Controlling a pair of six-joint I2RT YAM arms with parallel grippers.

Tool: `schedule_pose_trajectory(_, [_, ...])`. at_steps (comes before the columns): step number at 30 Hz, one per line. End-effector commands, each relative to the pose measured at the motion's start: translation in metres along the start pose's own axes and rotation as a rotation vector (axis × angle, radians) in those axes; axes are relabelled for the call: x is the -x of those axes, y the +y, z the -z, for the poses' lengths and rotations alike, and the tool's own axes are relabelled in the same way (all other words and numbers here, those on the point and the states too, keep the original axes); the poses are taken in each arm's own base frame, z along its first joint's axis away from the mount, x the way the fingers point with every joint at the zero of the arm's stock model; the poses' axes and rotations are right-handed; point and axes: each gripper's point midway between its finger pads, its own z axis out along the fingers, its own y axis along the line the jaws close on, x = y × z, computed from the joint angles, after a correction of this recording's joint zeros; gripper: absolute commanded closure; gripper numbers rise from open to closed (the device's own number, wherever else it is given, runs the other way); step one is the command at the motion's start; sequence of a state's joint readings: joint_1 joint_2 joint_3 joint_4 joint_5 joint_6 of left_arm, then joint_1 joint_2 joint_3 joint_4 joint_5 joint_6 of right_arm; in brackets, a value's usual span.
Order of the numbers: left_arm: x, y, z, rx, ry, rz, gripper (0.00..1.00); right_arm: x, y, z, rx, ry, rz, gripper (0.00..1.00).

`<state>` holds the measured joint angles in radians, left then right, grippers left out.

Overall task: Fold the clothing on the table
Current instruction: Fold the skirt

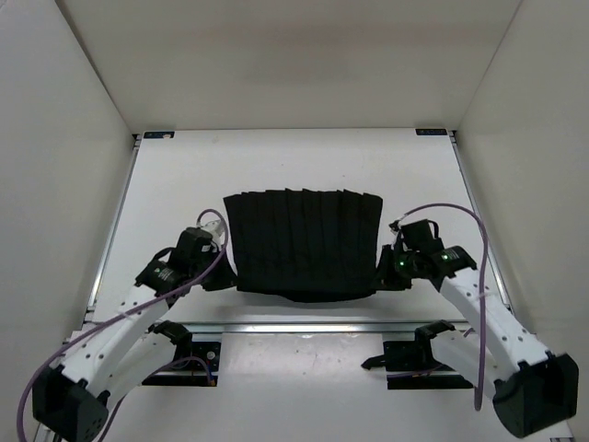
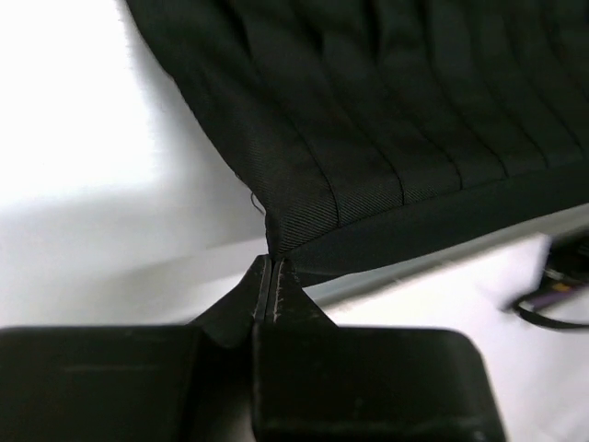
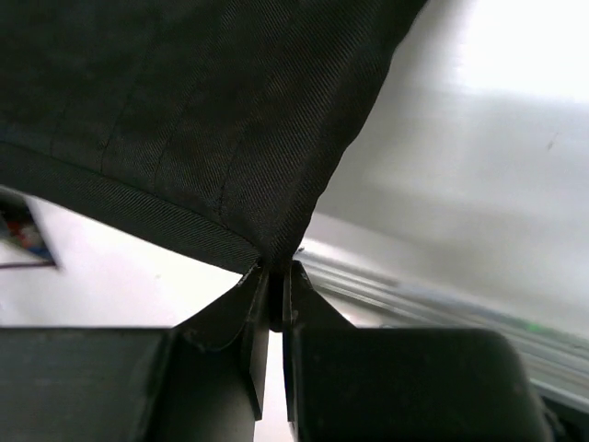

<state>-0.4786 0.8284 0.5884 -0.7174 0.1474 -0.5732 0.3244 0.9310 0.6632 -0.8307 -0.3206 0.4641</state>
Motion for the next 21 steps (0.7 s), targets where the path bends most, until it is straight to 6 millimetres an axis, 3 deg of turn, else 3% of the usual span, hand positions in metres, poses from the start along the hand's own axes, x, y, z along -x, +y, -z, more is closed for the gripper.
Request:
schedule_pose_trajectory(1, [0.005, 0.009, 0.032, 0.049, -0.039, 0.039, 1.00, -0.007, -0.014, 0.029, -0.059, -0.065, -0.053, 1.00])
schedule_pose_trajectory(5, [0.020, 0.002, 0.062, 0.040, -0.096, 0.038, 1.00, 0.006, -0.012, 0.086, -0.052, -0.225, -0.075, 1.00])
schedule_pose_trajectory(7, [0.028, -0.003, 0.073, 0.026, -0.120, 0.041, 1.00, 0.008, -0.014, 0.103, -0.064, -0.250, -0.067, 1.00])
schedule_pose_trajectory(11, [0.058, -0.025, 0.092, -0.019, -0.178, 0.036, 1.00, 0.017, 0.006, 0.114, -0.030, -0.260, -0.025, 0.99])
schedule_pose_trajectory(12, [0.064, -0.030, 0.096, -0.029, -0.193, 0.031, 1.00, 0.024, 0.011, 0.116, -0.016, -0.266, -0.006, 1.00])
schedule_pose_trajectory(15, [0.076, -0.032, 0.086, -0.021, -0.184, 0.025, 1.00, 0.039, 0.015, 0.111, 0.020, -0.252, 0.005, 1.00])
schedule_pose_trajectory(21, [0.084, -0.027, 0.035, -0.031, -0.118, 0.037, 1.00, 0.068, 0.013, 0.071, 0.040, -0.202, 0.000, 1.00])
